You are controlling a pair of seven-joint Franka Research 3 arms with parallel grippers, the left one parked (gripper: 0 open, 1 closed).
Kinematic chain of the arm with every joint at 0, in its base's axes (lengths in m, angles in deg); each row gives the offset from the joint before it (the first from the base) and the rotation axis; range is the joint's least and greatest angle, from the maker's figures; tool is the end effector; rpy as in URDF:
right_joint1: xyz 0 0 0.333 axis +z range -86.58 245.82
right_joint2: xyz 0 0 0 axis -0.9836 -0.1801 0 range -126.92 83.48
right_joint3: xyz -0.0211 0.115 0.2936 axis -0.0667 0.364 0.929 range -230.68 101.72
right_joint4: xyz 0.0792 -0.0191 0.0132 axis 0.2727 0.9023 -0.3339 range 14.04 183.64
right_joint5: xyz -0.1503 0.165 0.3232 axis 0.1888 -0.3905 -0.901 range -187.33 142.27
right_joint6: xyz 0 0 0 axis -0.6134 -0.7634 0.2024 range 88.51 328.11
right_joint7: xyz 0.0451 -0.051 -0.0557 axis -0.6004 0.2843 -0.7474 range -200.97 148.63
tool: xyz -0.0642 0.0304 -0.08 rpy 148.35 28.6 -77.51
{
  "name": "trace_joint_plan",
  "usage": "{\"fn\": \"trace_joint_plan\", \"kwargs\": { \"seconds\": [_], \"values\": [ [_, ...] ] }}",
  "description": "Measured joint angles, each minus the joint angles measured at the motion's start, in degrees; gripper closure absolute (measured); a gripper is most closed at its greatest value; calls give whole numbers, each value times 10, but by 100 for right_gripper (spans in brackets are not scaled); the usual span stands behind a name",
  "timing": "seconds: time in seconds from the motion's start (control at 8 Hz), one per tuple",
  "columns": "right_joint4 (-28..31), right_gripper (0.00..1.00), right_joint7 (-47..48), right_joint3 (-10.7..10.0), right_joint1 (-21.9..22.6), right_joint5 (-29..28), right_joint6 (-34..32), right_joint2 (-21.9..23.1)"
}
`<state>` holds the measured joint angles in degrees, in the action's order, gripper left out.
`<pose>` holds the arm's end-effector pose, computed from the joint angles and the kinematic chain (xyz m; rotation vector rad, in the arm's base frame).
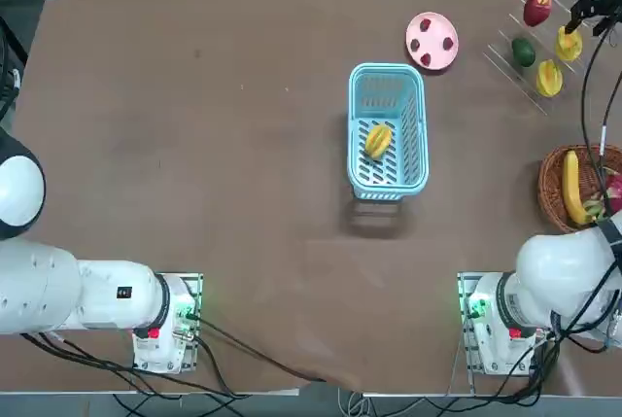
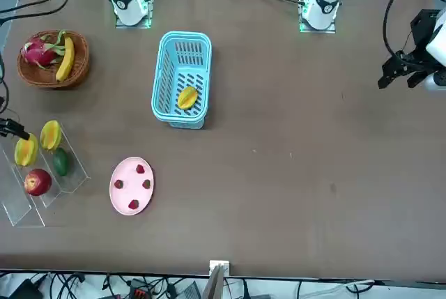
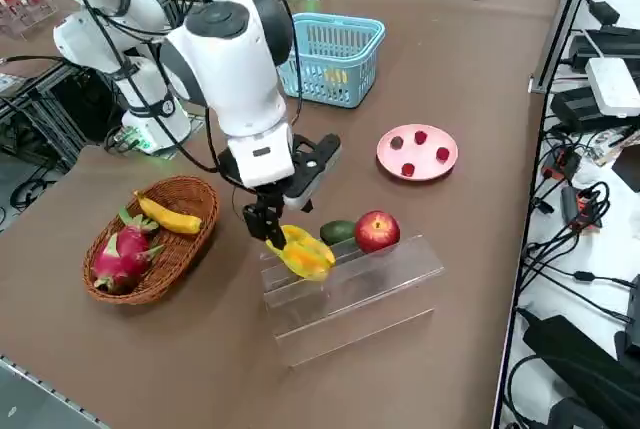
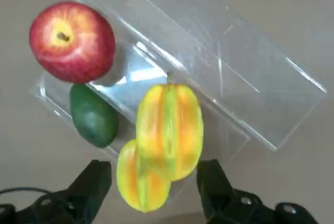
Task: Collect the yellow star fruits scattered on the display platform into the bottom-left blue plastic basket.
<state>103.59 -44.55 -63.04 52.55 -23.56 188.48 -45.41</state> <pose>0.6071 -0.2926 0.3705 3.1199 -0.2168 0.1472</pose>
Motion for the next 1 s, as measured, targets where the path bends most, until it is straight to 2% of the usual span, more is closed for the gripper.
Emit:
{"fn": "trace_joint_plan", "kwargs": {
  "seconds": [1.0],
  "values": [
    [-19,0,-1,1,-1,12,28,-49]
  ]
}}
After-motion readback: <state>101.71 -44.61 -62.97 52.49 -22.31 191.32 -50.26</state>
